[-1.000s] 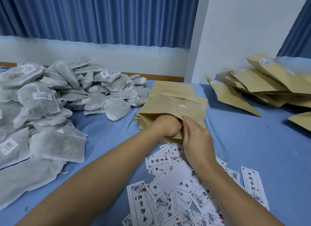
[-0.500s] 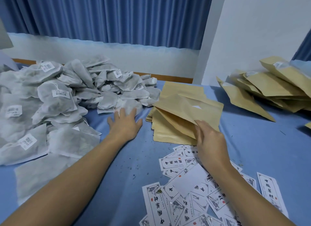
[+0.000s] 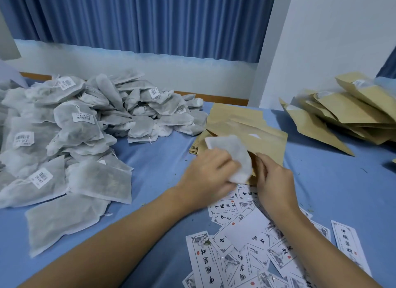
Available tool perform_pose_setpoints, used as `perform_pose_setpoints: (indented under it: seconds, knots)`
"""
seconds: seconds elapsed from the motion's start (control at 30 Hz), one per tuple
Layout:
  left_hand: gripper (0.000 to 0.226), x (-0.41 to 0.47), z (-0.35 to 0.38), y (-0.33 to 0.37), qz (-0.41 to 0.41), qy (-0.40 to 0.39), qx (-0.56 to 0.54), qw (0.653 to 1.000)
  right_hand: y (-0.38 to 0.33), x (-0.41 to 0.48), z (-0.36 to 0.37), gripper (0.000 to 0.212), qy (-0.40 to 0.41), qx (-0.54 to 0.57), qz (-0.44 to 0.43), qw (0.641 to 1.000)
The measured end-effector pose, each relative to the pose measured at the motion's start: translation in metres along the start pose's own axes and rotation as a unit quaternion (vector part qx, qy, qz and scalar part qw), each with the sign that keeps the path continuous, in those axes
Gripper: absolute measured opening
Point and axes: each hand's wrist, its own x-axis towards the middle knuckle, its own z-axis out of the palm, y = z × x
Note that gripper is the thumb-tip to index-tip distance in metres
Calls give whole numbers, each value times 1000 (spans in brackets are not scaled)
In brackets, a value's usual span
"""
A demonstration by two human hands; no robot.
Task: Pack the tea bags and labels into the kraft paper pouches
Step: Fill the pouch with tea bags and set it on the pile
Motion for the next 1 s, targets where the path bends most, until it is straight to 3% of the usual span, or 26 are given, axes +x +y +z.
perform_pose_setpoints:
  seconds: [0.07,0.13,0.23,0.3,0.47,0.6,0.7,0.73,0.87,0.93,1.0]
  knots:
    - [10,3,8,14,21,-88,28,995,1,0,0,24,-8,10,4,1000]
    - [21,10,12,22,-7,-135,42,990,1,-1,-1,24,-4,23,2,1000]
    - [47,23,14,31,-112,-194,31,974,4,1,0,23,2,40,4,999]
    - [52,29,21,37,-175,-232,18,957,5,2,-1,24,11,59,8,998]
    - [33,59,38,32,-236,-365,27,900,-7,-3,-4,34,16,60,-57,996]
    - [36,77,49,-14,-266,-456,31,849,-13,-8,-9,39,39,65,-100,992]
    - [42,59,59,-48,-231,-567,82,787,-18,-14,-4,36,-26,66,-130,989]
    - [43,53,64,-51,-258,-573,72,775,-18,-14,-2,35,-44,60,-128,989]
    - [45,57,75,-33,-379,-492,-49,782,-17,-13,0,32,-3,23,-126,992]
    - [29,55,70,-26,-323,-455,-100,824,-17,-14,1,31,12,10,-125,992]
    - [21,44,59,-26,-245,-420,-84,870,-17,-13,1,34,26,-12,-127,991]
